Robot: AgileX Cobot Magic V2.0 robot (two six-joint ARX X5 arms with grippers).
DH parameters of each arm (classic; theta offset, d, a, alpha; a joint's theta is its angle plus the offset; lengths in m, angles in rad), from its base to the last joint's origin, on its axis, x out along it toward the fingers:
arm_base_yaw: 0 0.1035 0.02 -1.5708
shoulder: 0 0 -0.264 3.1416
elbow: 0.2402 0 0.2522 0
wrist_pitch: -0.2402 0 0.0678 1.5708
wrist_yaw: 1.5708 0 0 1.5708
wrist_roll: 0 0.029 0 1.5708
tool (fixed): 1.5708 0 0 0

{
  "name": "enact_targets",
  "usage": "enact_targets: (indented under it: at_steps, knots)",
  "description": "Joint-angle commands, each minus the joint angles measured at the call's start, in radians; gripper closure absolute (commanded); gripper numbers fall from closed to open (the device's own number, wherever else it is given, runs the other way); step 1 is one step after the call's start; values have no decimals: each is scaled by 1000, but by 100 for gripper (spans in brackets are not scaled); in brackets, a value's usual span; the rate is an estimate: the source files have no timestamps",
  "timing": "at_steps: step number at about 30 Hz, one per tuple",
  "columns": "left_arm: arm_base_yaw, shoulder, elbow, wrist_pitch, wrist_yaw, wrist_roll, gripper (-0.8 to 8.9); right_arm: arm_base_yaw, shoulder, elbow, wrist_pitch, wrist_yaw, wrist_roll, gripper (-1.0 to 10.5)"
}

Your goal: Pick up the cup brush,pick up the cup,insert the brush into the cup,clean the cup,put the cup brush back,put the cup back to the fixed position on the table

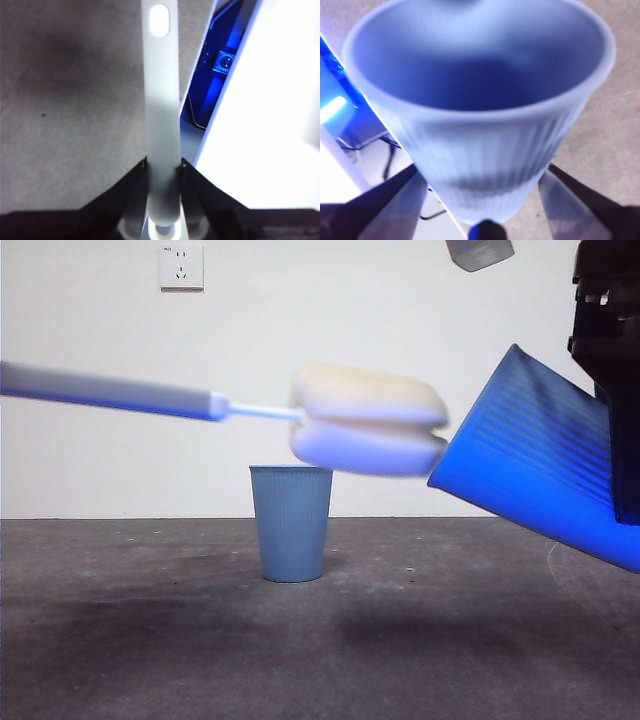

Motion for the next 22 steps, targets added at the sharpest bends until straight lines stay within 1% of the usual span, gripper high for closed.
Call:
enact_targets:
  at_steps: [1, 5, 9, 13, 18, 22]
  knots:
    - [-21, 25, -4, 24, -2, 12, 822, 21, 18, 5, 0, 15, -17, 960]
    - [-43, 63, -4, 62, -2, 12, 822, 63, 45, 5, -3, 50, -20, 960]
    - [-63, 108, -4, 82, -2, 12, 822, 110, 85, 5, 2, 58, -29, 960]
    - [-92, 159, -4, 102, 0, 11, 822, 158, 138, 6, 20, 88, -43, 960]
    - [-125, 199, -4, 155, 6, 11, 822, 196, 194, 7, 50, 90, -43, 960]
    - [-129, 208, -4, 201, 39, -3, 822, 222, 221, 13, 72, 90, -43, 960]
